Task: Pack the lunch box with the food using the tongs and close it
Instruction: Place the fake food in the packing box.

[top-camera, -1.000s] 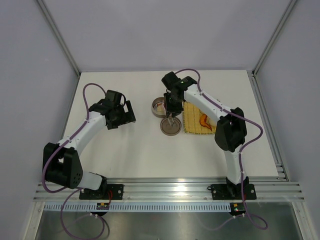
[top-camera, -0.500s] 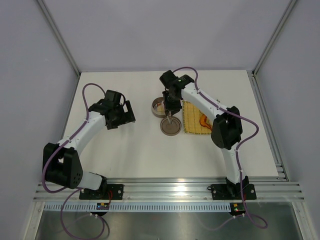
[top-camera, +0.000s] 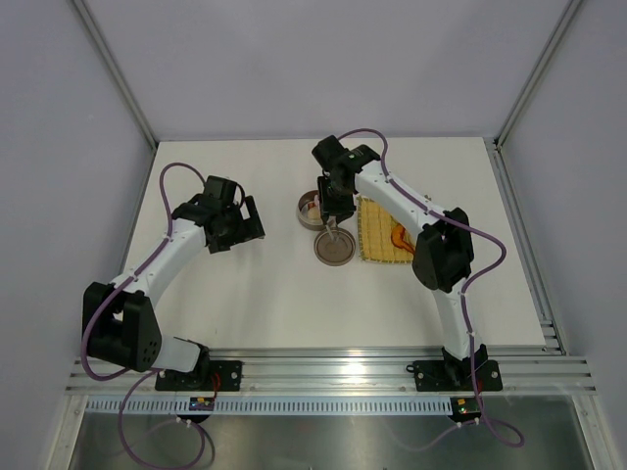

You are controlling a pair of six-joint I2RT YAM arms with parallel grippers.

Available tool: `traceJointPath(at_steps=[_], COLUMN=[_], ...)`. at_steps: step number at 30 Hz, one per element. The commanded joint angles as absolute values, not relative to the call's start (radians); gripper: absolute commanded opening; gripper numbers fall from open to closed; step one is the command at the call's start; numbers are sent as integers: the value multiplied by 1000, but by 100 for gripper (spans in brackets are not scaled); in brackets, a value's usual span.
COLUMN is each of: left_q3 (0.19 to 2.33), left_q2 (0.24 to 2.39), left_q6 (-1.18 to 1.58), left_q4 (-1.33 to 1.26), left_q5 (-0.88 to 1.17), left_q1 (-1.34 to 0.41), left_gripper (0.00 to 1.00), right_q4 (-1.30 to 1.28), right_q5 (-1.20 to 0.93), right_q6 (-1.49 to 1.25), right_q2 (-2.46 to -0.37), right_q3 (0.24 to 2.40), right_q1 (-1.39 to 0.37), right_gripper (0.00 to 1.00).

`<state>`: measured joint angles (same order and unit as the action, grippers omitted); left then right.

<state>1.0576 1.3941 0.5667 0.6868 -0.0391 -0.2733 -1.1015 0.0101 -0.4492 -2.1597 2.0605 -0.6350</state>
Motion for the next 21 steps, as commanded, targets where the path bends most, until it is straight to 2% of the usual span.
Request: traceJointPath(at_steps=[1, 21], left_q3=[1058, 1051], left_q2=[1362, 1348], left_q6=[552, 555], left_q4=[672, 673], left_q5=[-49, -51], left_q1=[-265, -261], left_gripper=[99, 99], right_q4=[-1112, -1080], right_q5=[20, 60], right_q6=[-437, -457], right_q2=[-2158, -2063], right_q3=[2111, 2088], right_q1=[-634, -595], right_gripper=[42, 39])
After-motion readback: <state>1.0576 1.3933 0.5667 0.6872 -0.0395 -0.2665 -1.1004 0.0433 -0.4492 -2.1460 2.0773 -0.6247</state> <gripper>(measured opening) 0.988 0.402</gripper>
